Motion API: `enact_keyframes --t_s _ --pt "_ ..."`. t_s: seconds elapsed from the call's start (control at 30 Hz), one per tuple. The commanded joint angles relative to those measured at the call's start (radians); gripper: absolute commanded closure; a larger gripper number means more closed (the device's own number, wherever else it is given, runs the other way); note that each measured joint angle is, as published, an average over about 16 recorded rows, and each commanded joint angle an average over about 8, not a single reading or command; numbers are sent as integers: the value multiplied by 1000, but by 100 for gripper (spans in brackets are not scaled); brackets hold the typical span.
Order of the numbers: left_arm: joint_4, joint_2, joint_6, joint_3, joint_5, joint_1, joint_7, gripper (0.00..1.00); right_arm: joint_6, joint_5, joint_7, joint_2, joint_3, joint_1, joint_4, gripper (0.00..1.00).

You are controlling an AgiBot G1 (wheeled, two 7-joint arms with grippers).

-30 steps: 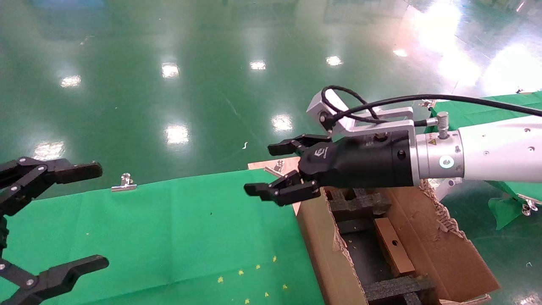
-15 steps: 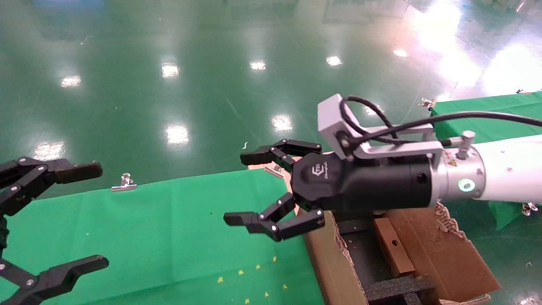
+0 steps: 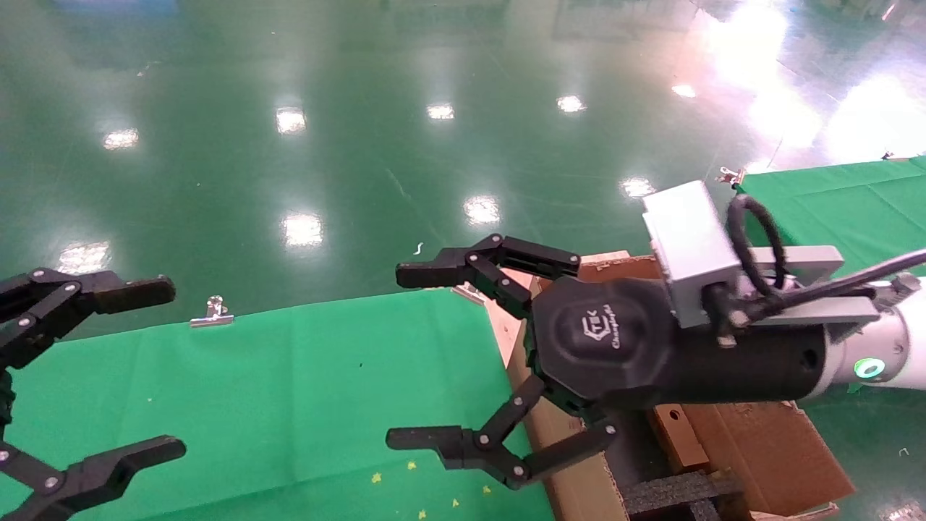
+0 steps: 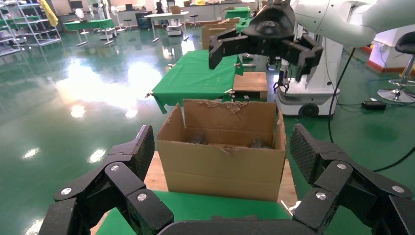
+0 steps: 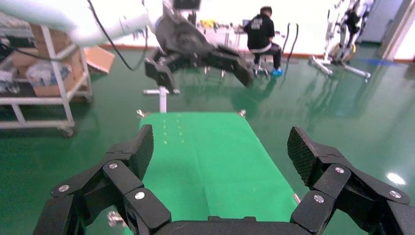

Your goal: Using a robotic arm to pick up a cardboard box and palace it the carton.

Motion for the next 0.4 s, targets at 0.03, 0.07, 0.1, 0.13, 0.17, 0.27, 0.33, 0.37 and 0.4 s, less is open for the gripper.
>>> enact_keyframes --t_s 0.03,0.07,0.1,0.13,0.17,0.27,0.33,0.37,0.4 --pt "0 0 0 0 0 0 0 0 -19 14 -21 -4 28 -19 -2 0" --pt "0 0 0 0 0 0 0 0 -22 17 -24 -5 33 -23 -2 0" --pt "0 0 0 0 0 0 0 0 -23 18 -23 -5 33 -24 -2 0" --pt "0 0 0 0 0 0 0 0 -22 18 -22 -5 32 -23 -2 0" --pt "0 0 0 0 0 0 0 0 -21 17 -20 -5 30 -22 -2 0" --pt "0 0 0 0 0 0 0 0 -16 14 -16 -4 23 -17 -2 0" --pt "0 0 0 0 0 0 0 0 -14 12 -14 -4 20 -14 -2 0" --pt "0 0 0 0 0 0 0 0 -13 11 -14 -4 19 -14 -2 0" --pt "0 0 0 0 0 0 0 0 -13 11 -13 -4 18 -13 -2 0"
